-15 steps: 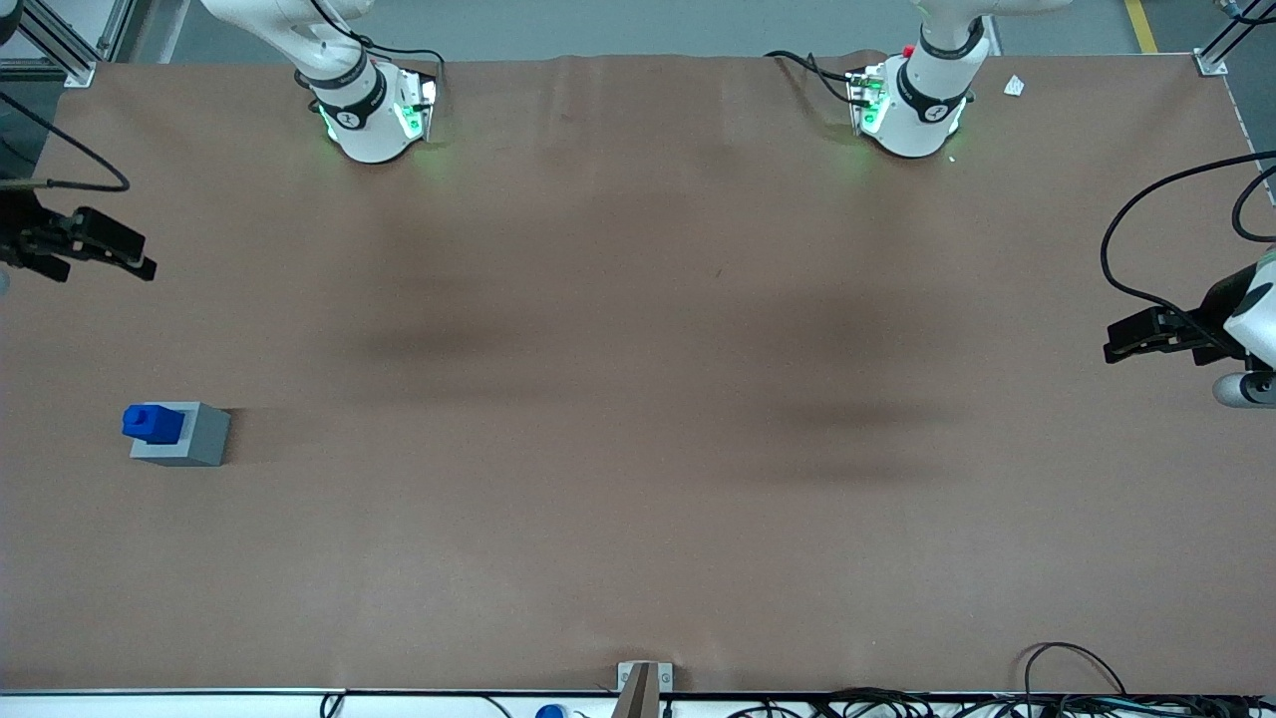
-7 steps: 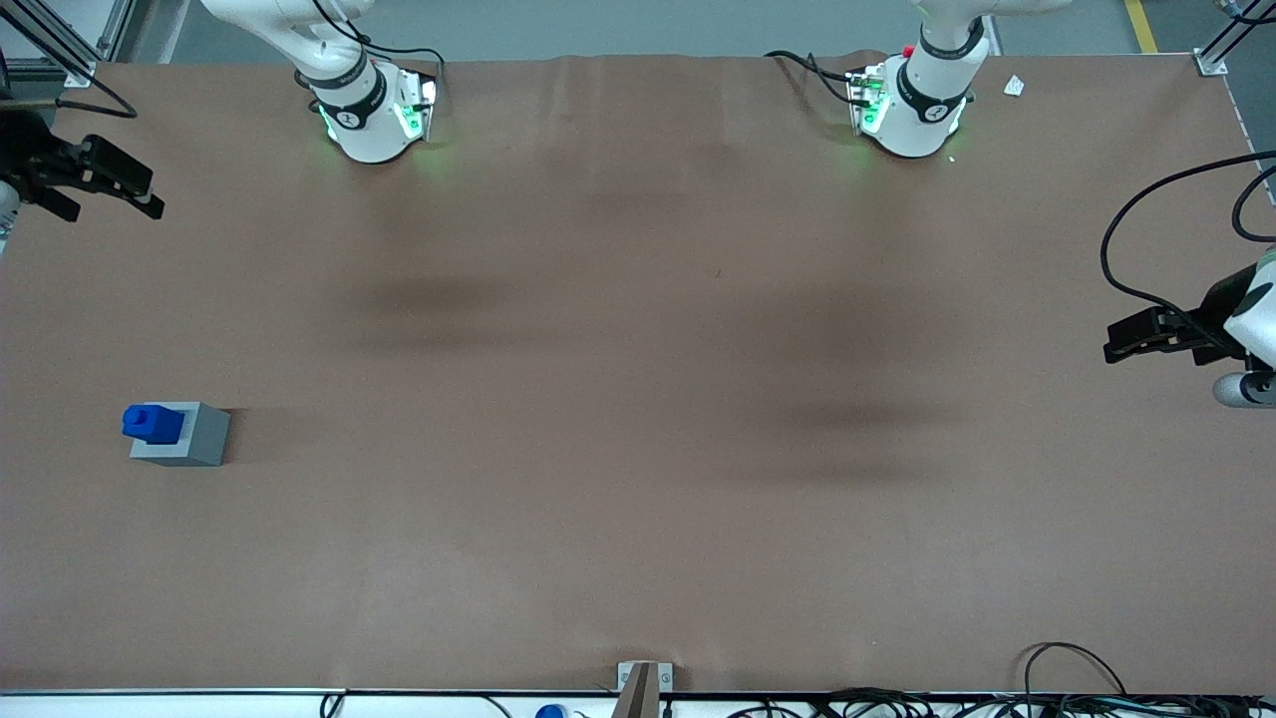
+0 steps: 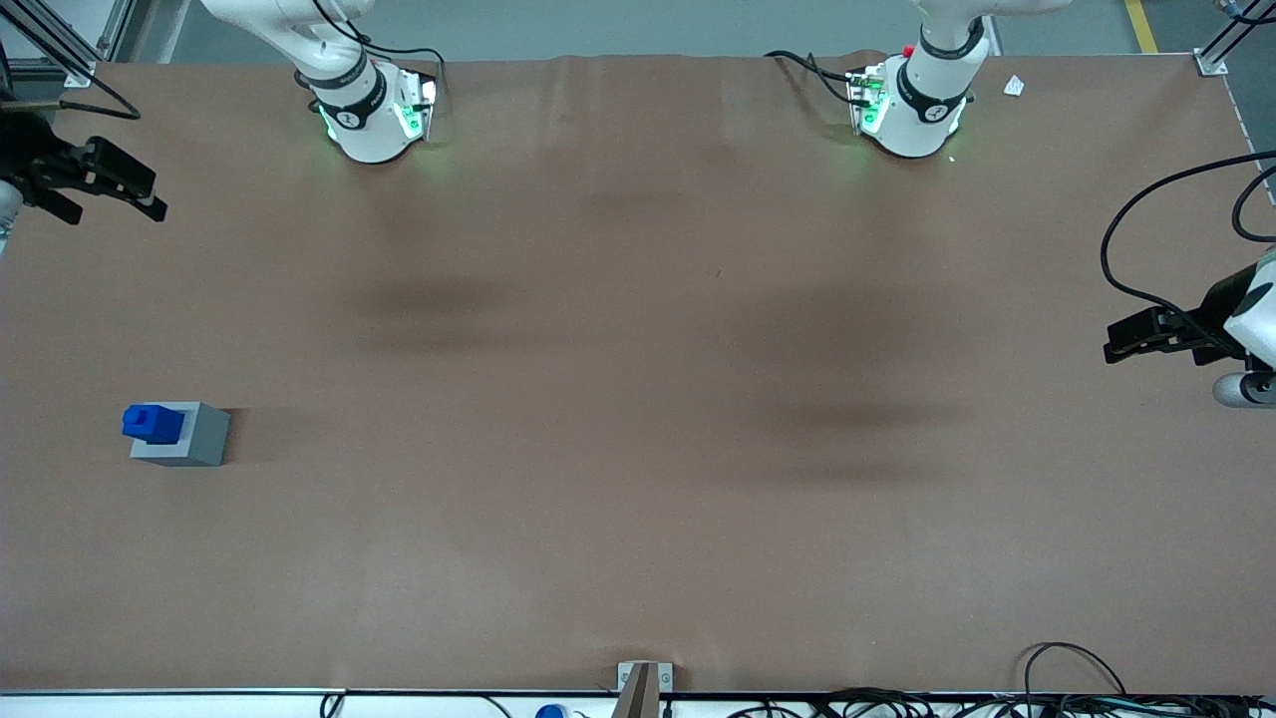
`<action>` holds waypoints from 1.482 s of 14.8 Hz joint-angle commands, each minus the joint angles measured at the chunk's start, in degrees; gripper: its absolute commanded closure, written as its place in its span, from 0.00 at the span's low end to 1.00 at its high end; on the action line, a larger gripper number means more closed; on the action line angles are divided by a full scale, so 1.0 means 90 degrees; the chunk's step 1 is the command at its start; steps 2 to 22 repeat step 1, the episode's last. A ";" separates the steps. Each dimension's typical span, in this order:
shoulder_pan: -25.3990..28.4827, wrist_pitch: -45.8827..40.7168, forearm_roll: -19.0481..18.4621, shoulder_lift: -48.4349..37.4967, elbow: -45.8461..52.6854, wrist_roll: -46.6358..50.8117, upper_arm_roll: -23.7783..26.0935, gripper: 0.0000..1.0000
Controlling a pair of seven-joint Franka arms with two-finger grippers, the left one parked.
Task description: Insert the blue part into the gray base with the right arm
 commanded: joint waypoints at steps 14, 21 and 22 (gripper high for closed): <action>0.0135 0.0033 -0.0055 0.0130 0.0049 -0.0001 -0.0001 0.00; 0.0135 0.0033 -0.0055 0.0130 0.0049 -0.0001 -0.0001 0.00; 0.0135 0.0033 -0.0055 0.0130 0.0049 -0.0001 -0.0001 0.00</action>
